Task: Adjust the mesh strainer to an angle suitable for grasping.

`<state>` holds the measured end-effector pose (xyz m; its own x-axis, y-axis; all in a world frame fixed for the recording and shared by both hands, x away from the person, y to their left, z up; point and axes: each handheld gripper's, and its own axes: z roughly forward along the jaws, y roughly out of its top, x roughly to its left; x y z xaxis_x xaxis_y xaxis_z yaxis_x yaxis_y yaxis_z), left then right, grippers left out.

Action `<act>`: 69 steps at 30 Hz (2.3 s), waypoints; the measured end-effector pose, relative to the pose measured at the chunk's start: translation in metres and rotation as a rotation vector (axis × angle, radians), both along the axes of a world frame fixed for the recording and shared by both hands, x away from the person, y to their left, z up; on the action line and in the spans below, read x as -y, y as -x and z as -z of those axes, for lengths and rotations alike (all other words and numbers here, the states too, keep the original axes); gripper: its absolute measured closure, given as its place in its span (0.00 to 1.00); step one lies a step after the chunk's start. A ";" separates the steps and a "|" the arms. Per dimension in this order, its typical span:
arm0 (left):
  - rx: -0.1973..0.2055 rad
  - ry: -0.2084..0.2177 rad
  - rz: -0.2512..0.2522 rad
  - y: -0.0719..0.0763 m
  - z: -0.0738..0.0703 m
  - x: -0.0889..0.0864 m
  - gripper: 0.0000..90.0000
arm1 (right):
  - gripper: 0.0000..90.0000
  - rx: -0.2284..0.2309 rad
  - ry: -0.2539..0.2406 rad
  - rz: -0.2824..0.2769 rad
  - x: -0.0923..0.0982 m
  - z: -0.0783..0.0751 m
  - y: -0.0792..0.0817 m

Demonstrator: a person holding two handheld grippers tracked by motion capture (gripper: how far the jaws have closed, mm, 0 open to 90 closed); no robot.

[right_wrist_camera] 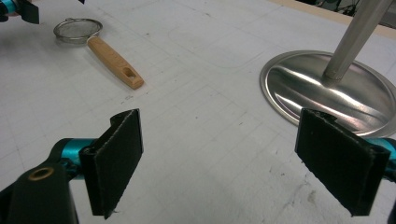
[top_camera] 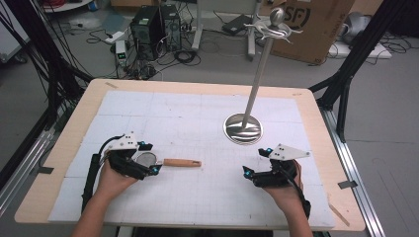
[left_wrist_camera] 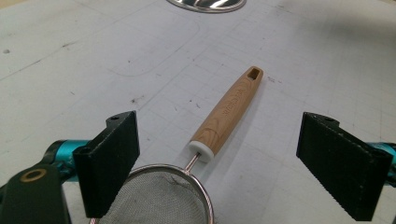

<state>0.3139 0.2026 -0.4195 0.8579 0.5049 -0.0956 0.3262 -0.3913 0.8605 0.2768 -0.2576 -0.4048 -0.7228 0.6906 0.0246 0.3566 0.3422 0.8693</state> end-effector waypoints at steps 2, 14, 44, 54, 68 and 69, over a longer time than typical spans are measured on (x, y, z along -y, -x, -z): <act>0.000 0.000 0.001 0.000 0.000 0.000 0.15 | 0.16 -0.002 0.000 0.000 0.000 0.000 0.000; 0.003 0.002 -0.001 -0.001 -0.001 0.002 0.17 | 0.16 -0.005 0.001 0.001 0.000 0.000 0.000; -0.090 -0.216 0.109 -0.027 0.000 0.044 0.36 | 0.16 -0.016 -0.002 0.001 -0.001 0.000 -0.001; -0.126 -0.336 0.127 -0.032 0.006 0.052 0.49 | 0.16 -0.020 0.000 -0.002 -0.001 0.001 -0.001; -0.126 -0.425 0.140 -0.029 0.007 0.056 0.66 | 0.16 -0.031 0.002 0.002 -0.002 0.002 -0.002; -0.124 -0.429 0.141 -0.029 0.007 0.056 0.68 | 0.16 -0.029 0.002 0.003 -0.002 0.003 -0.002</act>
<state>0.3428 0.1467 -0.4264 0.9162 0.4006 -0.0098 0.3345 -0.7510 0.5693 0.2786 -0.2561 -0.4074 -0.7199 0.6927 0.0442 0.3823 0.3425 0.8582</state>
